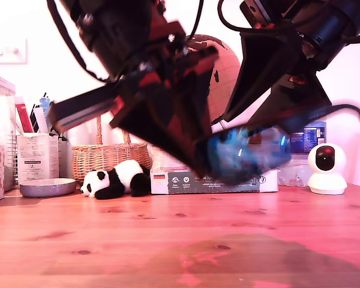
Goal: Pick up the sunglasses and open them, then place them back on the table
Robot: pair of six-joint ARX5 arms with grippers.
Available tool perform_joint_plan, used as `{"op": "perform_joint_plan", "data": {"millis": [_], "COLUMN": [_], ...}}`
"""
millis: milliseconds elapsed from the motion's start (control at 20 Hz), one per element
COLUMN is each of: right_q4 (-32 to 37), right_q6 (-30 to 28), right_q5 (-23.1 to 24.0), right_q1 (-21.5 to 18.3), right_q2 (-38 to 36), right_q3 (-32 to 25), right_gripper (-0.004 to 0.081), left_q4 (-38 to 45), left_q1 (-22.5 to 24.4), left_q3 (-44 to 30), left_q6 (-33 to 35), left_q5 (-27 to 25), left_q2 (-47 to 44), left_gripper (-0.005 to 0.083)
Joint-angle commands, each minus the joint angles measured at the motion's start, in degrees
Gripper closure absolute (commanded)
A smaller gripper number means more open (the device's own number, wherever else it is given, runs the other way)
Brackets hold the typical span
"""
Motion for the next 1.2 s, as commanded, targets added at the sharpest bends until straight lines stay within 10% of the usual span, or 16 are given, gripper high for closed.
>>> {"op": "perform_joint_plan", "data": {"millis": [0,300,1150], "right_q4": [0.3,-0.5,-3.1], "right_q6": [-0.2,-3.1,-2.1], "right_q5": [-0.2,0.7,26.2], "right_q1": [0.5,2.0,2.5], "right_q2": [0.5,0.5,0.5], "right_q3": [0.2,0.2,0.5], "right_gripper": [0.05,0.05,0.05], "left_q4": [0.4,1.1,0.4], "left_q1": [-0.3,-0.8,-1.7], "left_q3": [-0.8,-0.8,-0.7], "left_q6": [-0.1,6.2,8.5], "left_q5": [0.3,-1.6,-3.7], "left_q2": [-0.9,-1.0,-2.4], "left_gripper": [0.0795,0.0795,0.0795]}}
